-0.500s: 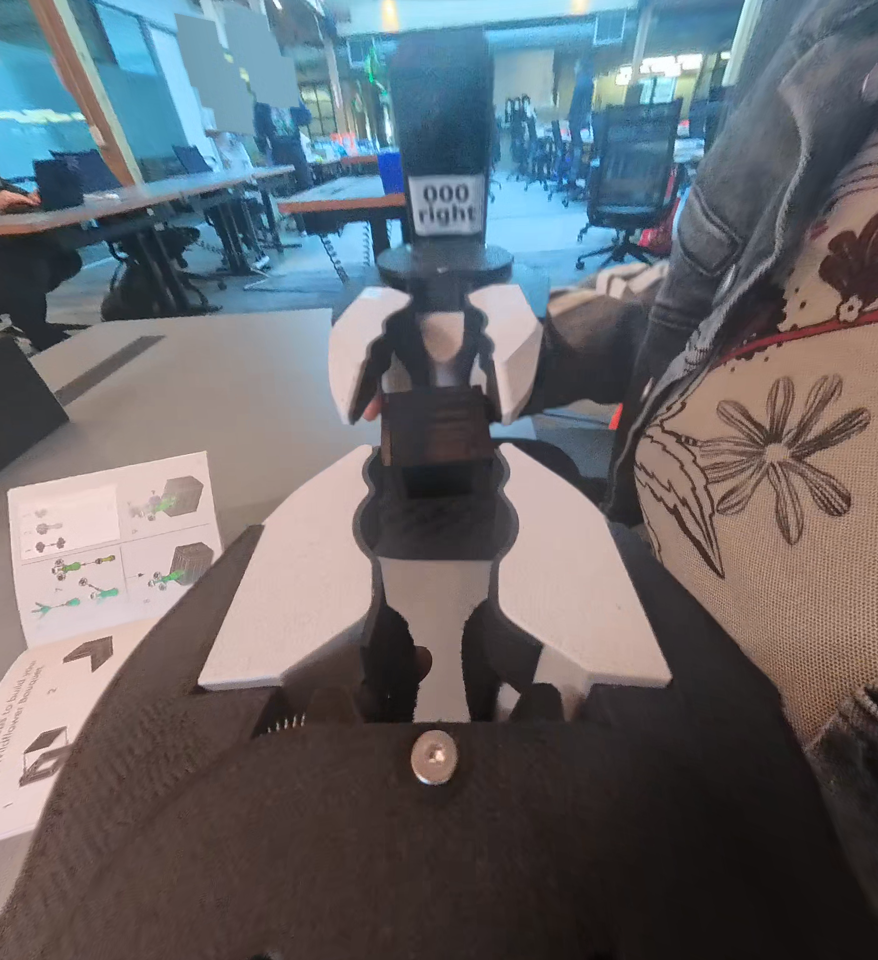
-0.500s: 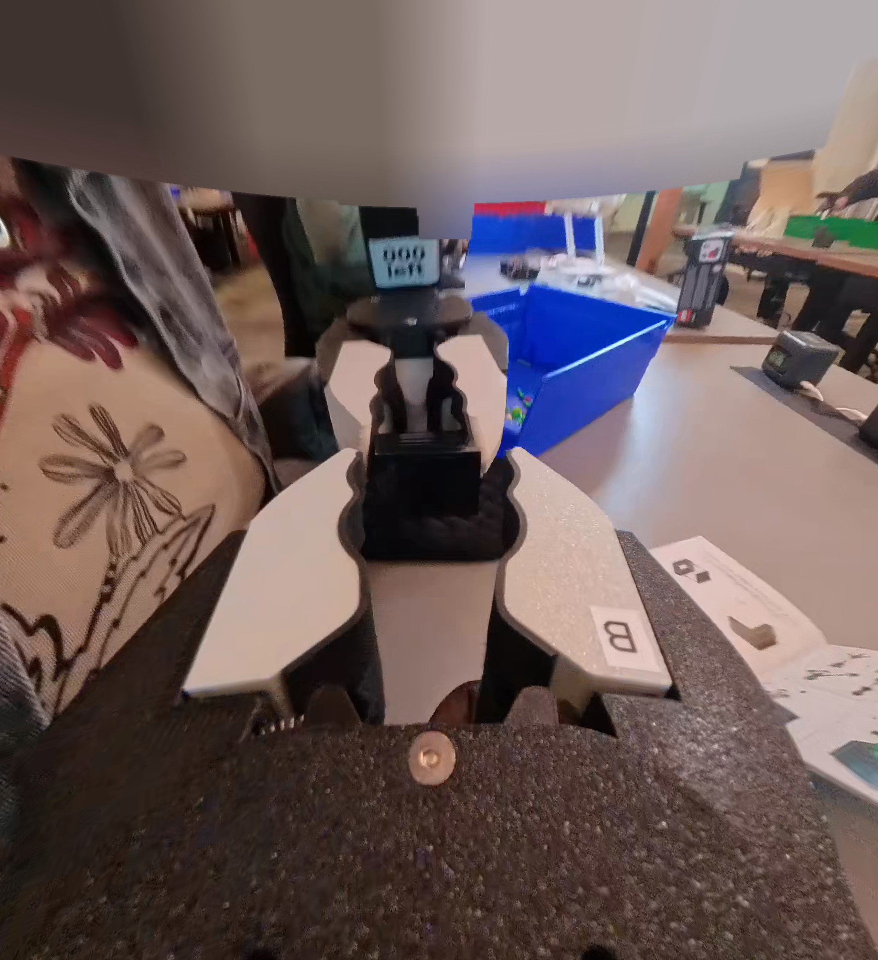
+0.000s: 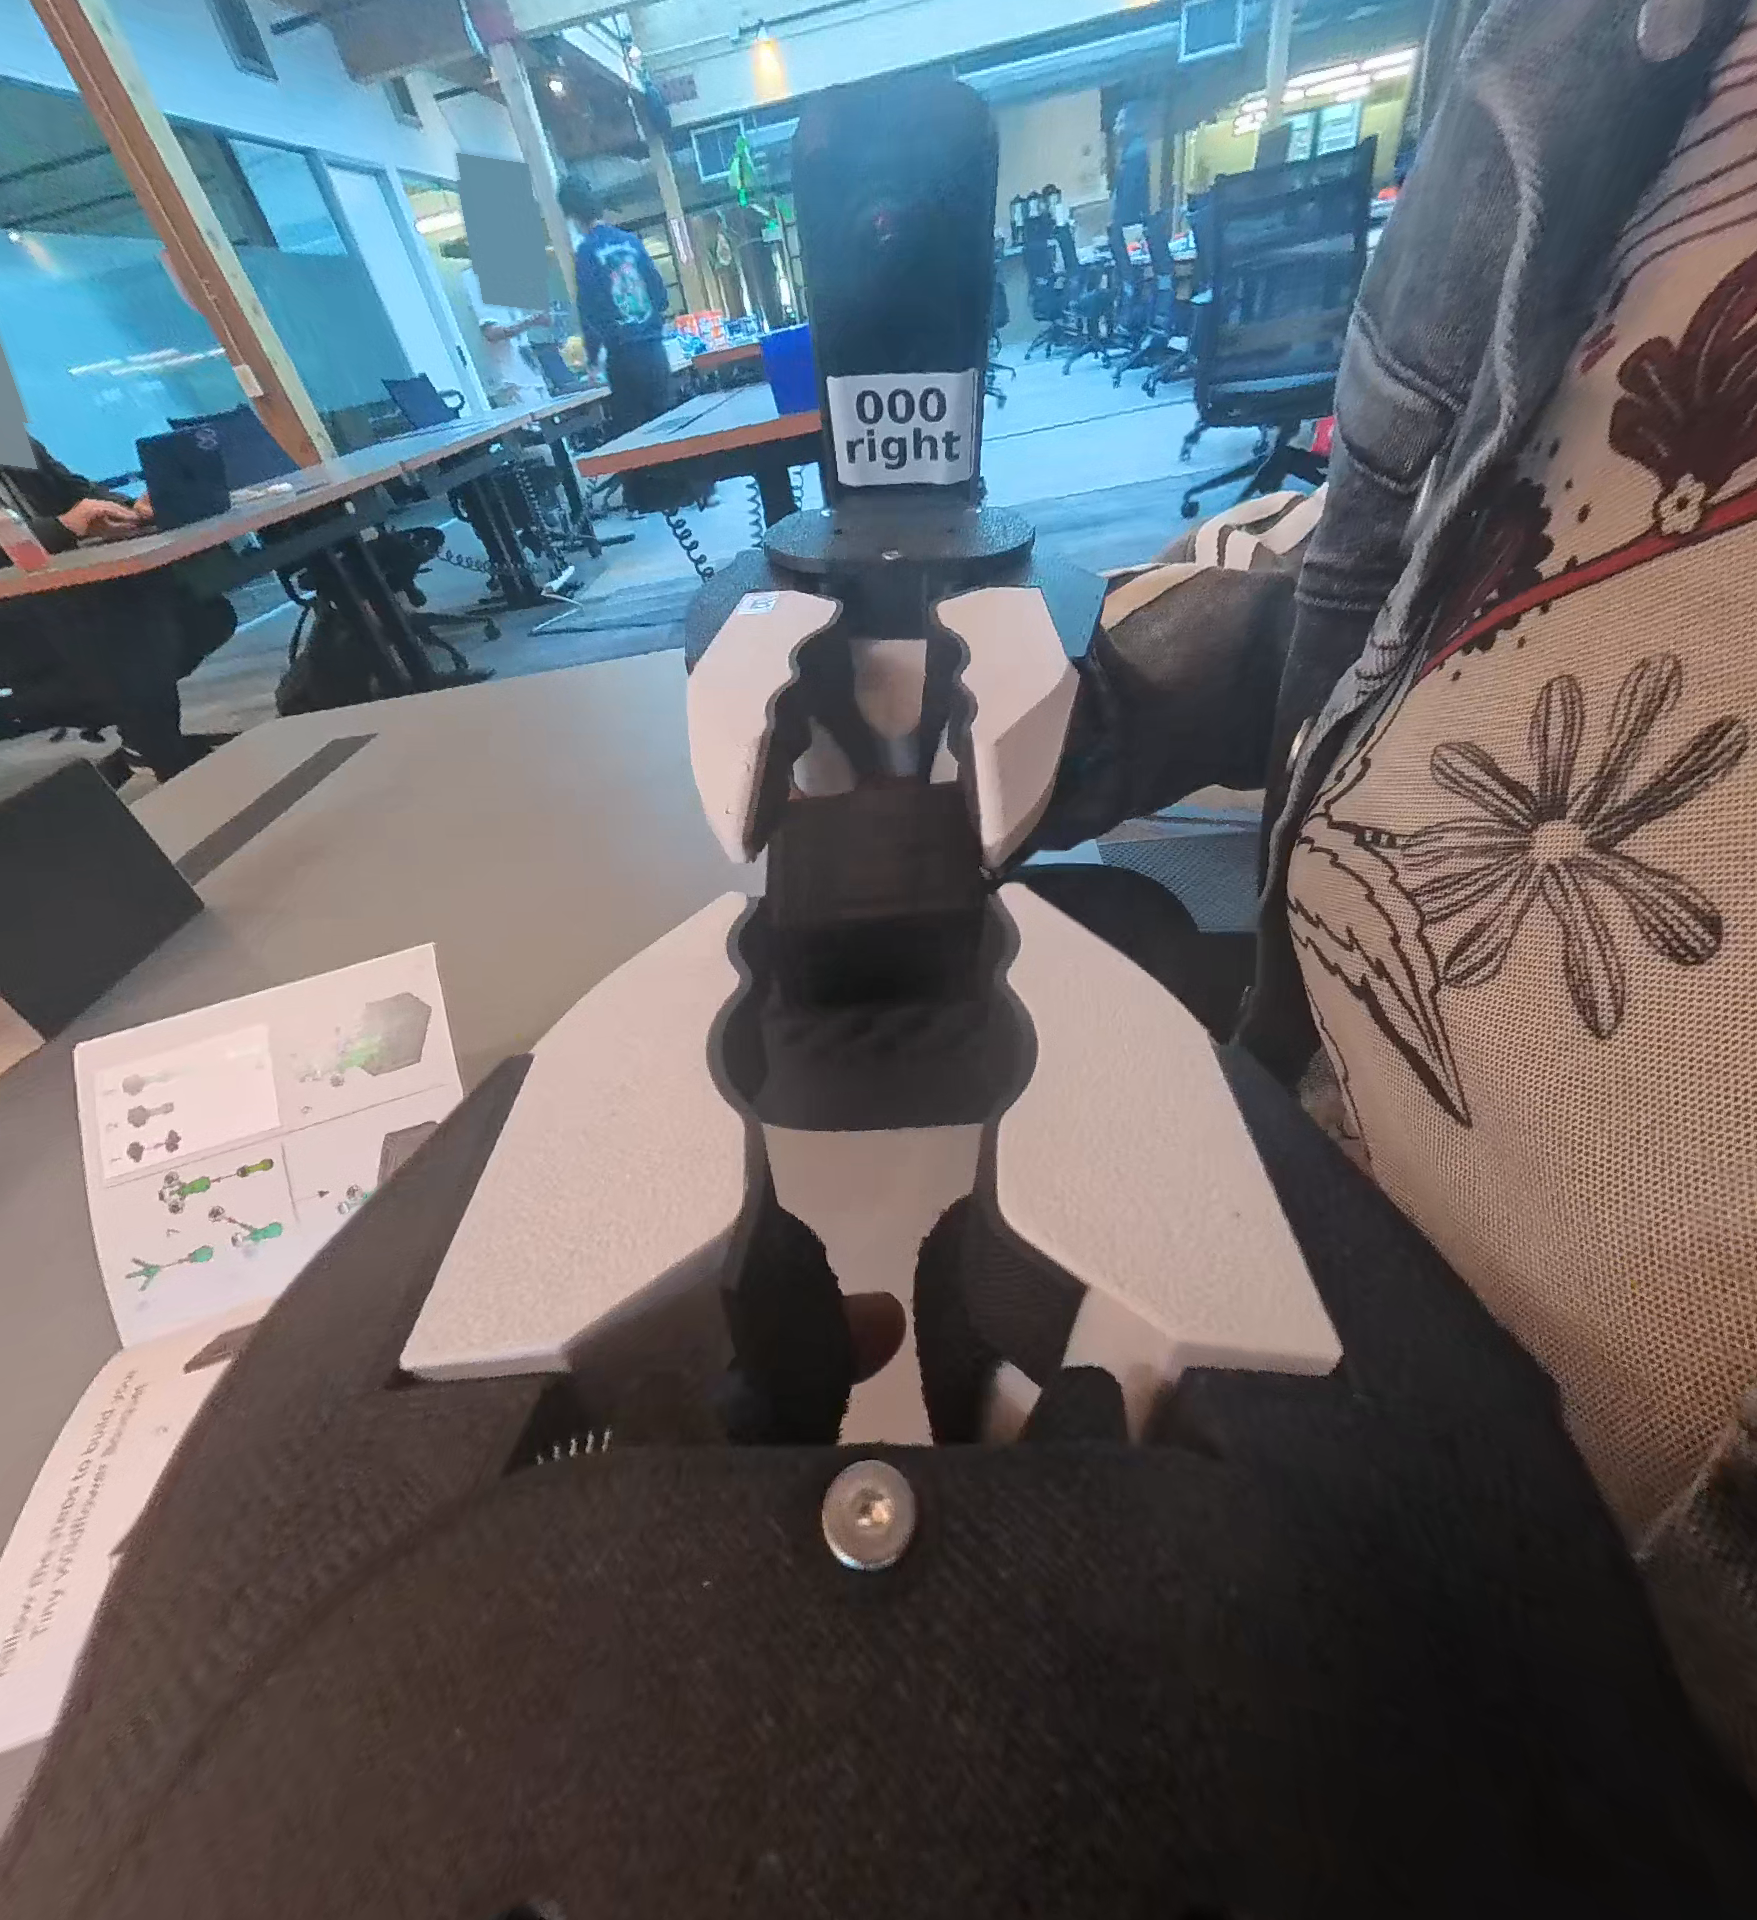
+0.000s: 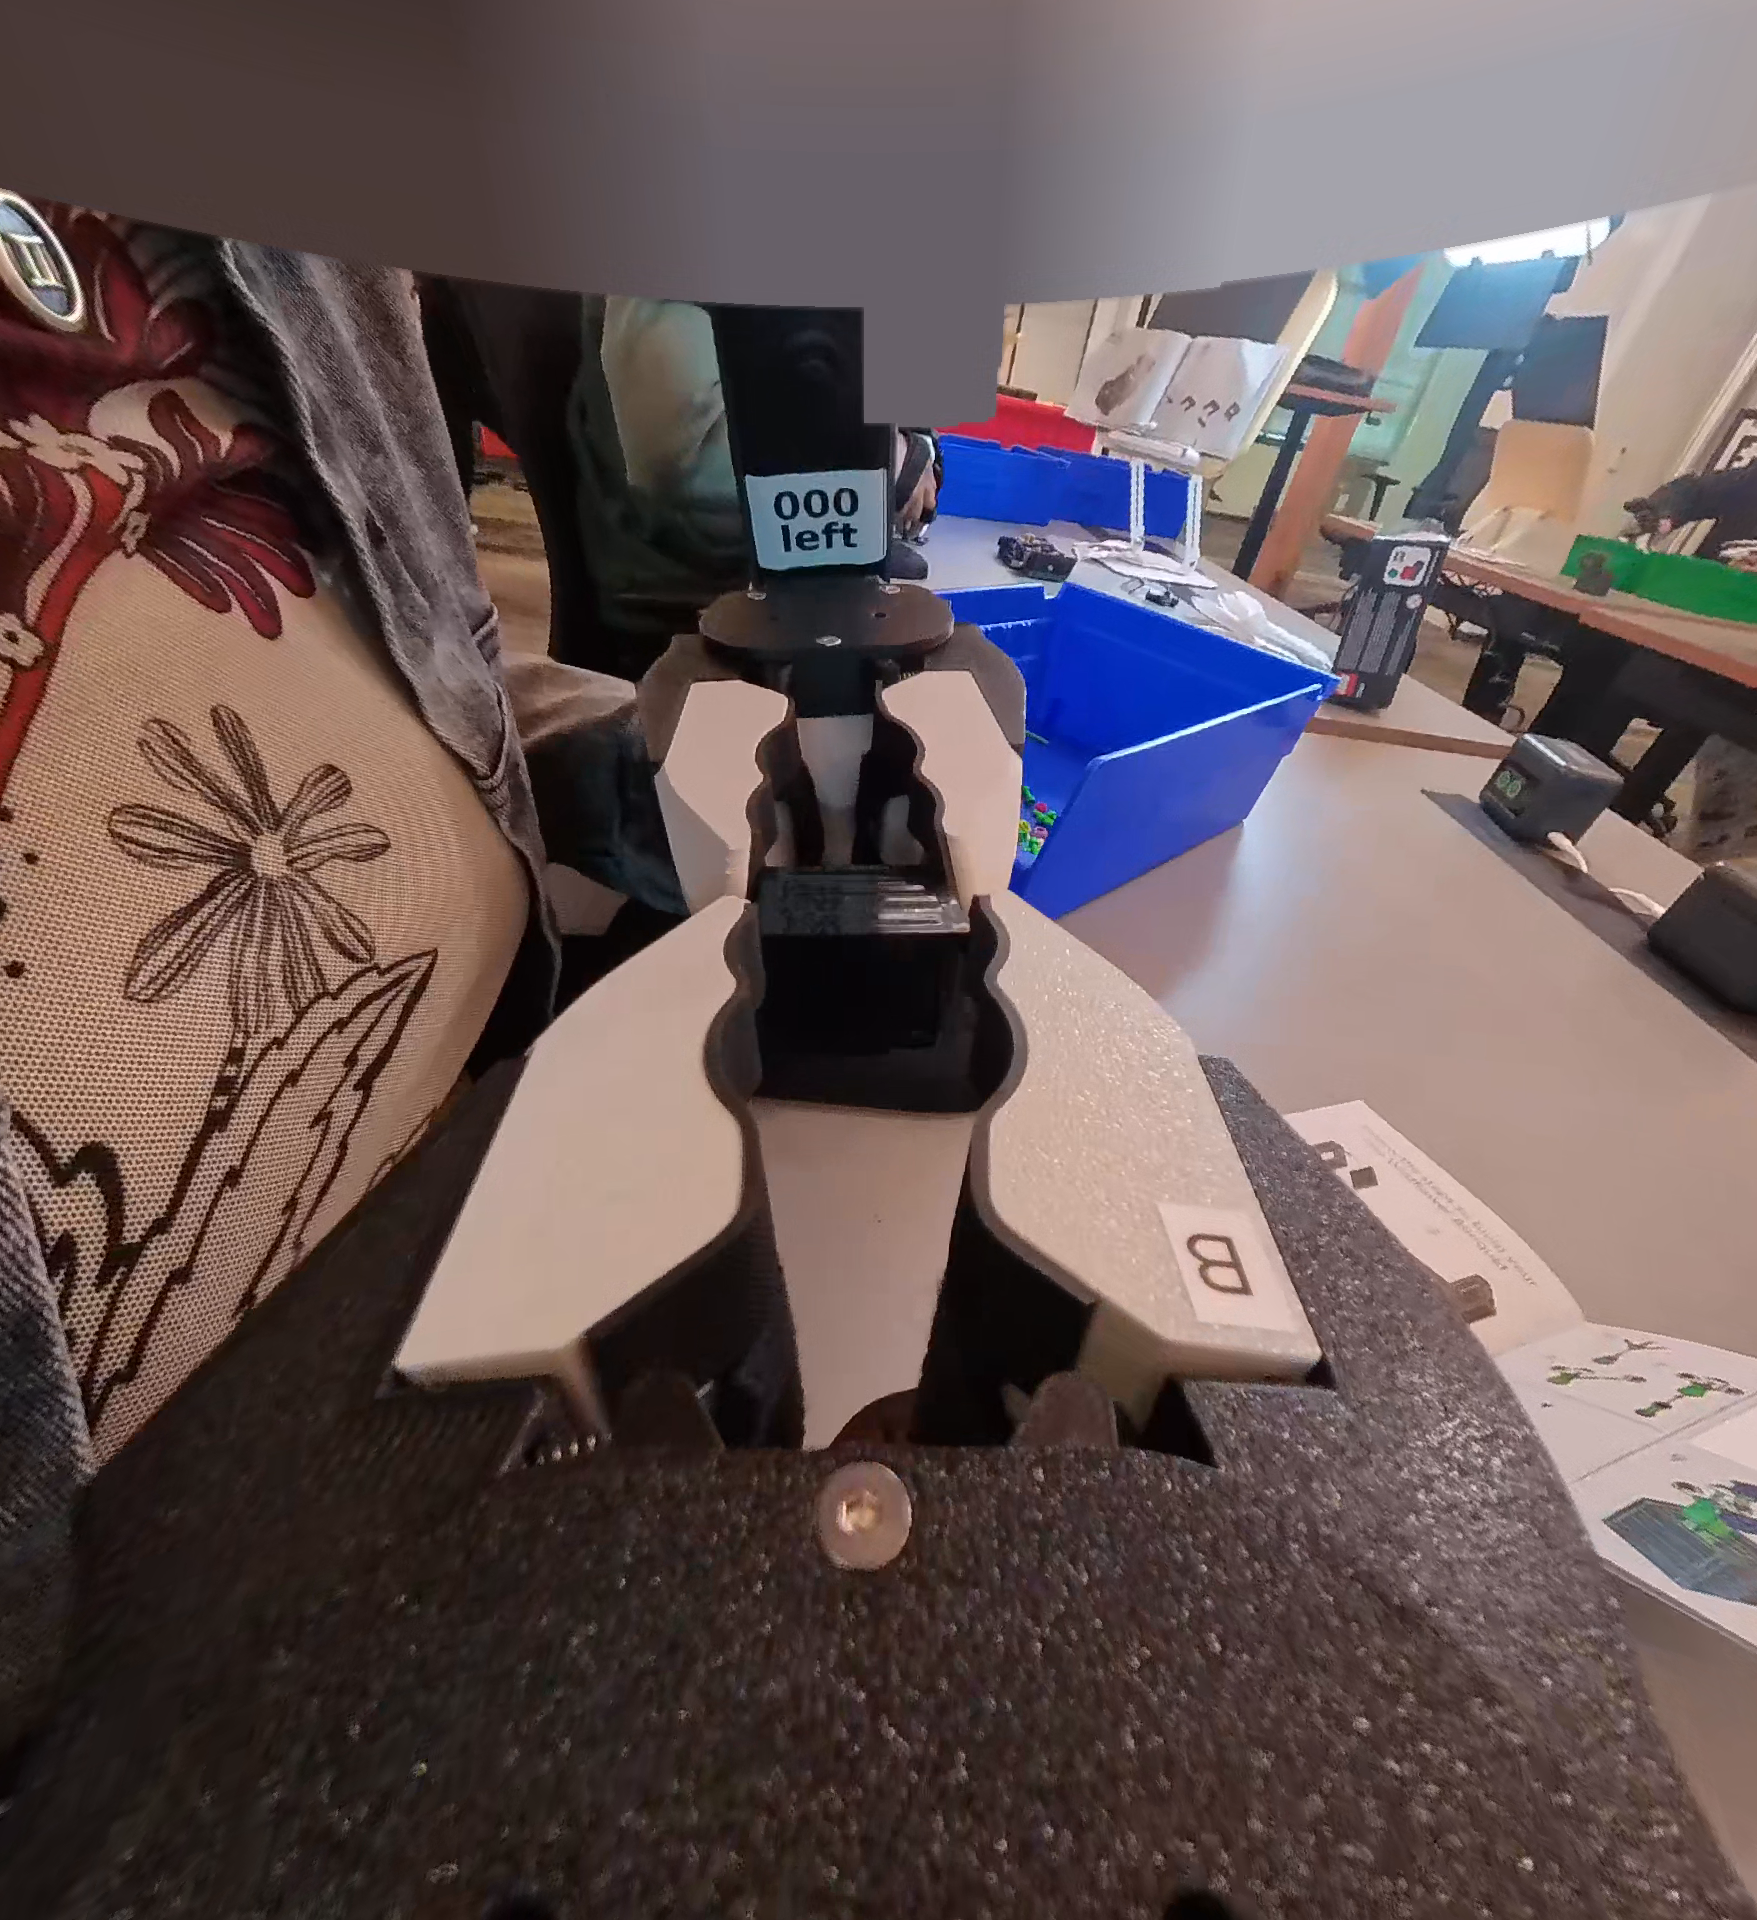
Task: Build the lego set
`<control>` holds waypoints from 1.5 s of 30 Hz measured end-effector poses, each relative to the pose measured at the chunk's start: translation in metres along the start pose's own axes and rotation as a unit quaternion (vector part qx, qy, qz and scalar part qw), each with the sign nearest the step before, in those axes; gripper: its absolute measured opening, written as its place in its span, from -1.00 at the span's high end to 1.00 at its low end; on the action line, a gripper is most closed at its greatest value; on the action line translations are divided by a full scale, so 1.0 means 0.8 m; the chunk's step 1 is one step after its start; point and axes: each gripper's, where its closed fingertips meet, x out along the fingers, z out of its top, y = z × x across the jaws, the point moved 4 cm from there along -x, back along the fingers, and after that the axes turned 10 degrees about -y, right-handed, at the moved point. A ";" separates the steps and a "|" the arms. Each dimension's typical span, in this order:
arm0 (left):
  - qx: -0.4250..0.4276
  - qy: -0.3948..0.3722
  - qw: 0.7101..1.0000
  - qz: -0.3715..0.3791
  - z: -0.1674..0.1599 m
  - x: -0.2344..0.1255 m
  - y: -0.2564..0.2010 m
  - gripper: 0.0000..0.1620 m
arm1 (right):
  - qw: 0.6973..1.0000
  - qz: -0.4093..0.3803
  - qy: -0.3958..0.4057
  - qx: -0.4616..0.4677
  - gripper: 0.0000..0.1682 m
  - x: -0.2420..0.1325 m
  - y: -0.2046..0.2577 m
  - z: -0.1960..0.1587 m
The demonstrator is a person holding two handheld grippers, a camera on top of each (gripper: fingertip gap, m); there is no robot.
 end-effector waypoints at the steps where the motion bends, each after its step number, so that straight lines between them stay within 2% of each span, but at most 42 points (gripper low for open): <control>1: -0.007 0.003 1.000 -0.001 -0.002 0.000 0.001 0.51 | 1.000 0.000 0.003 0.001 0.55 0.000 0.000 -0.001; 4: -0.004 0.016 1.000 -0.006 -0.007 0.000 0.004 0.50 | 1.000 -0.011 0.008 0.000 0.56 -0.001 -0.002 -0.007; 6: -0.018 -0.009 1.000 0.017 -0.002 -0.001 0.008 0.49 | 1.000 -0.026 -0.006 0.016 0.56 -0.002 -0.005 -0.006; 7: -0.011 -0.018 0.999 0.034 -0.001 -0.002 0.011 0.42 | 0.999 -0.030 -0.011 0.023 0.56 -0.002 -0.006 -0.006; 9: 0.008 -0.027 0.999 0.029 0.001 -0.003 0.007 0.52 | 0.999 -0.036 -0.016 0.025 0.56 -0.001 -0.005 -0.007; 14: -0.013 -0.030 0.999 0.025 0.005 -0.004 0.005 0.54 | 0.997 -0.040 -0.042 0.057 0.56 -0.001 -0.002 -0.008; 19: -0.023 -0.029 0.999 0.015 0.003 -0.003 0.002 0.54 | 0.997 -0.043 -0.039 0.049 0.56 -0.002 0.003 -0.010; 23: -0.071 -0.082 0.994 0.016 0.020 0.003 0.010 0.50 | 0.988 -0.062 -0.117 0.073 0.56 -0.005 -0.002 0.003; 25: -0.112 -0.139 0.983 0.030 0.030 0.003 0.019 0.36 | 0.971 -0.077 -0.202 0.102 0.56 -0.007 -0.005 0.016; 28: -0.142 -0.205 0.968 0.029 0.040 0.006 0.020 0.36 | 0.946 -0.092 -0.276 0.143 0.55 -0.008 -0.010 0.025; 32: -0.092 -0.196 0.975 0.046 0.041 0.012 0.015 0.38 | 0.927 -0.112 -0.320 0.163 0.56 -0.011 -0.013 0.026; 34: -0.098 -0.195 0.975 0.052 0.042 0.012 0.016 0.49 | 0.923 -0.110 -0.329 0.168 0.56 -0.009 -0.010 0.025; 36: -0.108 -0.191 0.974 0.050 0.041 0.011 0.017 0.51 | 0.919 -0.117 -0.338 0.168 0.56 -0.008 -0.009 0.023; 37: -0.108 -0.186 0.975 0.052 0.040 0.010 0.017 0.51 | 0.919 -0.118 -0.335 0.170 0.56 -0.007 -0.009 0.021; 40: -0.082 -0.153 0.983 0.066 0.035 0.004 0.019 0.51 | 0.934 -0.126 -0.283 0.178 0.37 -0.011 -0.018 0.013; 41: -0.063 -0.130 0.987 0.070 0.033 0.002 0.019 0.51 | 0.943 -0.132 -0.253 0.169 0.31 -0.015 -0.022 0.012; 45: -0.009 -0.014 0.998 0.061 0.017 0.001 0.015 0.52 | 0.993 -0.078 -0.074 0.052 0.37 -0.006 -0.014 0.011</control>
